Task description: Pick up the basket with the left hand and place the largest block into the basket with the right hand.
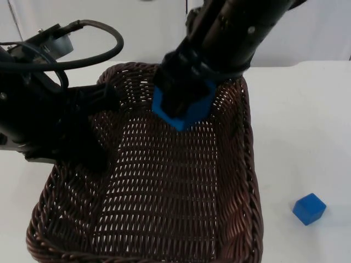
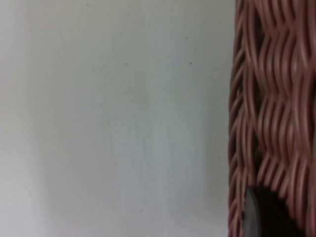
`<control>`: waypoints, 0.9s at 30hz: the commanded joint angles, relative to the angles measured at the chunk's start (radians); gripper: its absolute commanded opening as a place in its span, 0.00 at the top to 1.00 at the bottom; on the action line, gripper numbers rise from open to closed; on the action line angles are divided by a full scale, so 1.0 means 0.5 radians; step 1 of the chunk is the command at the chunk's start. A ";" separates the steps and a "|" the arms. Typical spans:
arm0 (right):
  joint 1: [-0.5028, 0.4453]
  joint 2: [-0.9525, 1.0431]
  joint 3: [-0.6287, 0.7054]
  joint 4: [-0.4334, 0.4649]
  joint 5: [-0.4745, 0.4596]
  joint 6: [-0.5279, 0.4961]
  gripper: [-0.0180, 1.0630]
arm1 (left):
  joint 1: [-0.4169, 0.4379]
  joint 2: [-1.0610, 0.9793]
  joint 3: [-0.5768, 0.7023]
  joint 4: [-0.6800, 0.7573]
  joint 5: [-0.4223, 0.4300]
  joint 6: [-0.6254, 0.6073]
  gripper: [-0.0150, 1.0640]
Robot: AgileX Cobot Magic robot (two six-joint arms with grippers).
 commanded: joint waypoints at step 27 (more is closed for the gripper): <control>0.013 -0.032 -0.023 0.208 -0.070 -0.071 0.33 | 0.007 -0.030 0.005 -0.051 -0.010 -0.005 0.99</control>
